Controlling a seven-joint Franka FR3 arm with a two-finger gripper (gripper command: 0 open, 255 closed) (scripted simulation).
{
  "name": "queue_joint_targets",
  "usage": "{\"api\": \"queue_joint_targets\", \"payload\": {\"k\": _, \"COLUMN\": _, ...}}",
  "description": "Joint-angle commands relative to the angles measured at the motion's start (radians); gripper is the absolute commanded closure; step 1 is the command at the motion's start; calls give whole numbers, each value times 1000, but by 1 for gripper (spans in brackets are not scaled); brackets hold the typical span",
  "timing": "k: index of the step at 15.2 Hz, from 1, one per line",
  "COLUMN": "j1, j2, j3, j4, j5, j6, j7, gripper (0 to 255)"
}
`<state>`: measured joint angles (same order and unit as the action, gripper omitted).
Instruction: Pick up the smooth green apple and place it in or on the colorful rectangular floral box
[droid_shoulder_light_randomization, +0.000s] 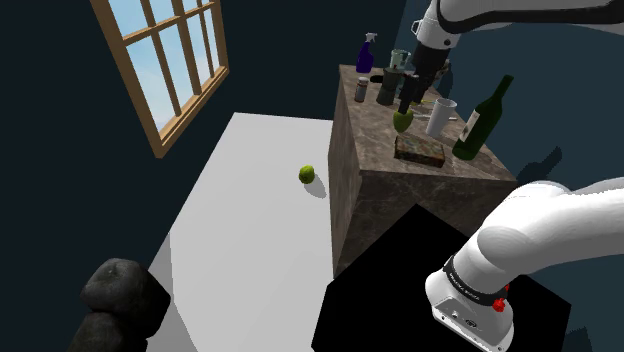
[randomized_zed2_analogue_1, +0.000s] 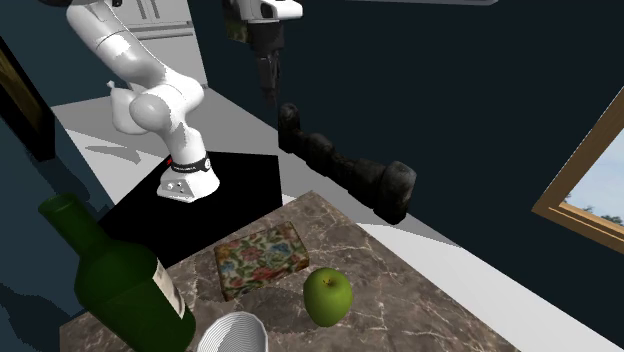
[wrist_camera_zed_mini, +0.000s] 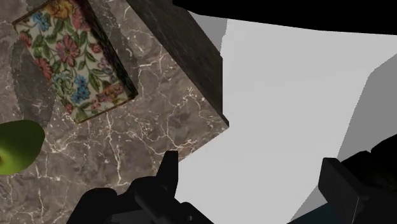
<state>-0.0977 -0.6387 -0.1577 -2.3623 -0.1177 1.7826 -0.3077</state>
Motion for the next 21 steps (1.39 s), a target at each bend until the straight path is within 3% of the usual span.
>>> {"api": "queue_joint_targets", "payload": {"k": 1, "j1": -11, "j2": 44, "j3": -43, "j4": 12, "j5": -6, "j6": 40, "j7": -39, "gripper": 0}}
{"api": "queue_joint_targets", "payload": {"k": 11, "j1": -36, "j2": 327, "j3": -256, "j4": 145, "j5": 50, "j6": 205, "j7": -256, "gripper": 0}}
{"api": "queue_joint_targets", "payload": {"k": 16, "j1": -43, "j2": 506, "j3": -353, "j4": 257, "j5": 153, "j6": 255, "j7": -394, "gripper": 0}}
{"api": "queue_joint_targets", "payload": {"k": 21, "j1": -81, "j2": 713, "j3": -418, "j4": 404, "j5": 307, "j6": 265, "j7": -547, "gripper": 0}}
